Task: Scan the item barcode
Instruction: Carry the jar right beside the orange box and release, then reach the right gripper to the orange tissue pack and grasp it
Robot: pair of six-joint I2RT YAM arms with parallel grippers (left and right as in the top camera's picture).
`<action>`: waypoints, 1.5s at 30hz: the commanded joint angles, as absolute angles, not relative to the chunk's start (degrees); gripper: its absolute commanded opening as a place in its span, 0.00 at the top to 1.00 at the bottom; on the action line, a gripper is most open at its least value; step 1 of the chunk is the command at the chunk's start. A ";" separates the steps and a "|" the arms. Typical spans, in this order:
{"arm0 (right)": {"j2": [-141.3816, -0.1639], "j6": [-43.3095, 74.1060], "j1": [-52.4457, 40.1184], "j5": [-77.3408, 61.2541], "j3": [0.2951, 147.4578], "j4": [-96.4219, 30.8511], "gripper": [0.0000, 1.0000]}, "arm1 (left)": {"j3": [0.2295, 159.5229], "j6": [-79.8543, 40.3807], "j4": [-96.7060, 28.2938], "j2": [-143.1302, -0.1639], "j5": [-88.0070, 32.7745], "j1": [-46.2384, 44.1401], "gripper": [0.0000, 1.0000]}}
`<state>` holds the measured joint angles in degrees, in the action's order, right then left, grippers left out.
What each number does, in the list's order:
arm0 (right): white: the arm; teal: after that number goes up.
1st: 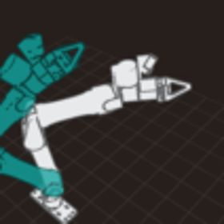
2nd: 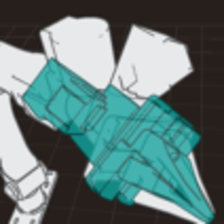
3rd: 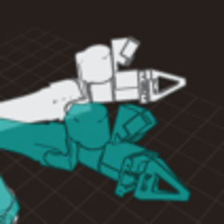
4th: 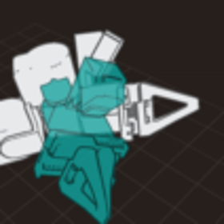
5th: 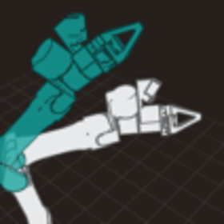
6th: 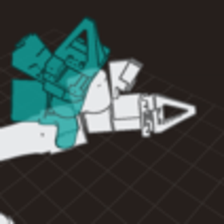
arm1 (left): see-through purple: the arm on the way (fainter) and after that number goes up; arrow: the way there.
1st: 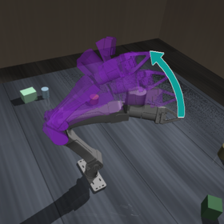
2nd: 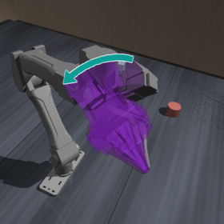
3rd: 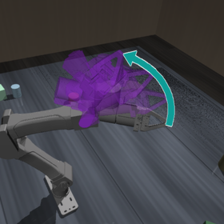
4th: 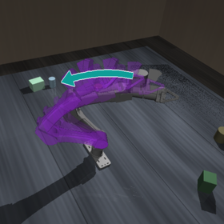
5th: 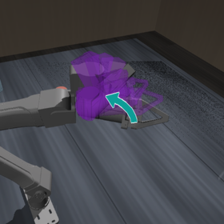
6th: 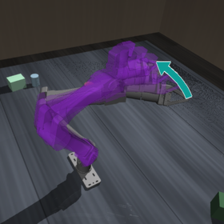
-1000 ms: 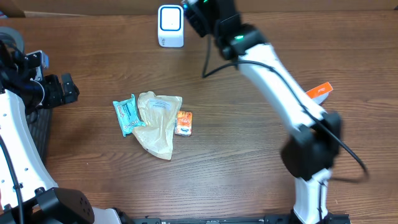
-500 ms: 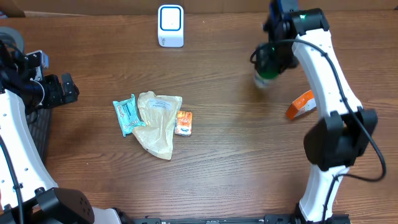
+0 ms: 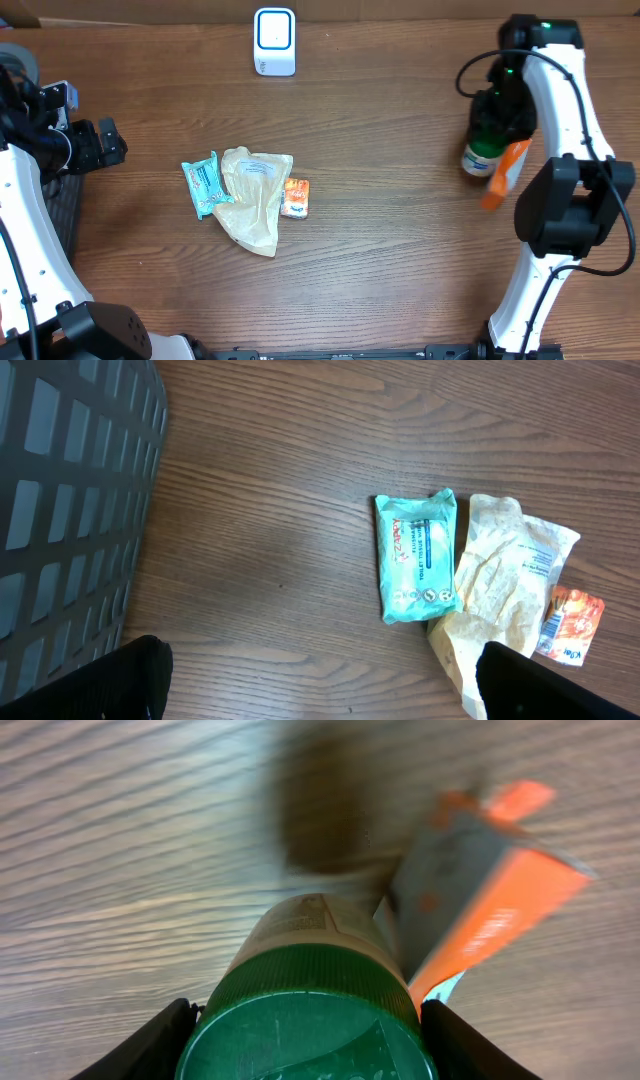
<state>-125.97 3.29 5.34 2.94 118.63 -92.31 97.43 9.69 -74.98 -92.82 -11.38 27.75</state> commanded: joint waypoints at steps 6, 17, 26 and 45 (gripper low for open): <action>-126.21 4.49 6.35 -0.67 119.20 -88.38 0.44 | 97.38 11.20 -74.89 -92.51 -11.84 27.35 0.00; -126.85 4.49 6.33 -1.61 119.20 -86.87 0.36 | 97.38 11.18 -74.89 -92.51 -11.84 27.35 0.01; -131.07 4.47 6.35 0.32 118.32 -85.76 0.32 | 97.38 11.20 -74.89 -92.51 -11.84 27.35 0.00; -124.49 -0.43 3.66 -14.26 135.70 -97.03 0.00 | 97.38 11.20 -74.89 -92.51 -11.84 27.35 0.01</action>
